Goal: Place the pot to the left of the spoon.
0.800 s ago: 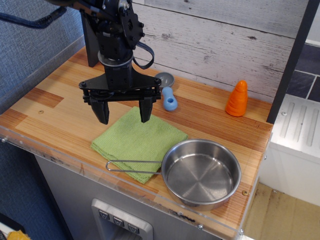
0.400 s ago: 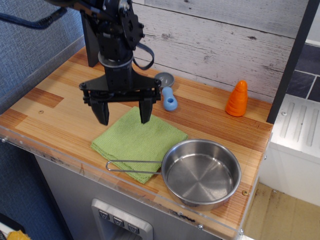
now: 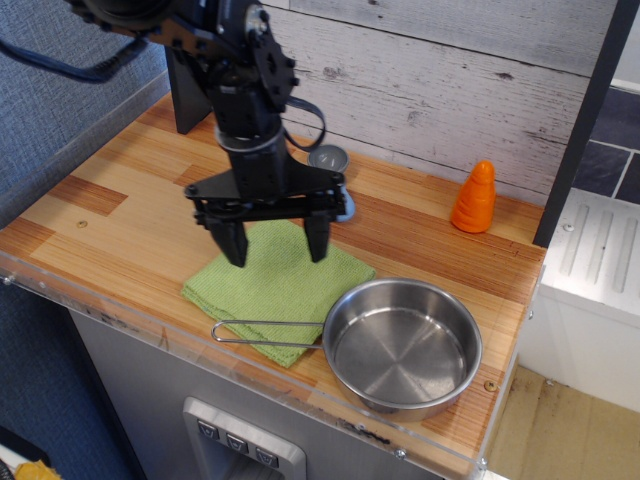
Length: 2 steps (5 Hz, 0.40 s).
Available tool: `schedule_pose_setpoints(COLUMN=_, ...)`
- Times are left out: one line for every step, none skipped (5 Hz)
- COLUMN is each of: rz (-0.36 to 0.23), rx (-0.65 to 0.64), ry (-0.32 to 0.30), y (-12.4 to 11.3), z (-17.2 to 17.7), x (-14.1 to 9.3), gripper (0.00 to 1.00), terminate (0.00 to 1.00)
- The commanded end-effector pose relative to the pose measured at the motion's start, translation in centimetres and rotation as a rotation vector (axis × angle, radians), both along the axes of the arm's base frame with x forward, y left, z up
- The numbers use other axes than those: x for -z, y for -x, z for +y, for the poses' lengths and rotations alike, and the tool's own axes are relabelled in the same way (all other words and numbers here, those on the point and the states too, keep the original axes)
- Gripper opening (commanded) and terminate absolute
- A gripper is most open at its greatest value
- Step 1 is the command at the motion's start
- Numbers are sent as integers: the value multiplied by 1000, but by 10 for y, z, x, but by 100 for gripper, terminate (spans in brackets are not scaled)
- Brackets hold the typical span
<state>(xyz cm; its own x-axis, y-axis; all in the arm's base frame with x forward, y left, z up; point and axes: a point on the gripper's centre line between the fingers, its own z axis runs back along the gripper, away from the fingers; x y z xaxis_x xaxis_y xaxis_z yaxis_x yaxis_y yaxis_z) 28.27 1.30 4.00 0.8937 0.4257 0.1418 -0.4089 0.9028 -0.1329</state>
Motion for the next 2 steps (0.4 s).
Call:
schedule_pose_setpoints(rz=-36, rx=138, ry=47, y=-2, z=-23, x=-1, gripper=100, terminate=0)
schedule_pose_setpoints(rz=-22, rx=267, ry=59, y=0, z=-37, x=5, gripper=100, terminate=0)
